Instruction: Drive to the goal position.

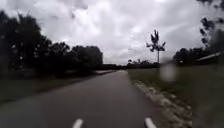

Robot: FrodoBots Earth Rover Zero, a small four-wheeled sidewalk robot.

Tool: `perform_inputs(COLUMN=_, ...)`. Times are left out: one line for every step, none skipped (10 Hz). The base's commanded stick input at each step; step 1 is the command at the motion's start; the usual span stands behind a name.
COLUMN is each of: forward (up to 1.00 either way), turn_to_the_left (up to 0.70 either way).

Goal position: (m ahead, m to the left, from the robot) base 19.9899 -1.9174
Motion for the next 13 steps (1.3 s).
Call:
perform_inputs(forward=0.84, turn_to_the_left=0.03)
perform_inputs(forward=0.84, turn_to_the_left=0.03)
perform_inputs(forward=0.84, turn_to_the_left=0.03)
perform_inputs(forward=0.84, turn_to_the_left=0.03)
perform_inputs(forward=0.84, turn_to_the_left=0.03)
perform_inputs(forward=0.84, turn_to_the_left=0.03)
perform_inputs(forward=0.84, turn_to_the_left=0.03)
perform_inputs(forward=0.84, turn_to_the_left=0.03)
perform_inputs(forward=0.84, turn_to_the_left=0.03)
perform_inputs(forward=0.84, turn_to_the_left=0.03)
perform_inputs(forward=0.84, turn_to_the_left=0.03)
perform_inputs(forward=0.84, turn_to_the_left=0.03)
perform_inputs(forward=0.84, turn_to_the_left=0.03)
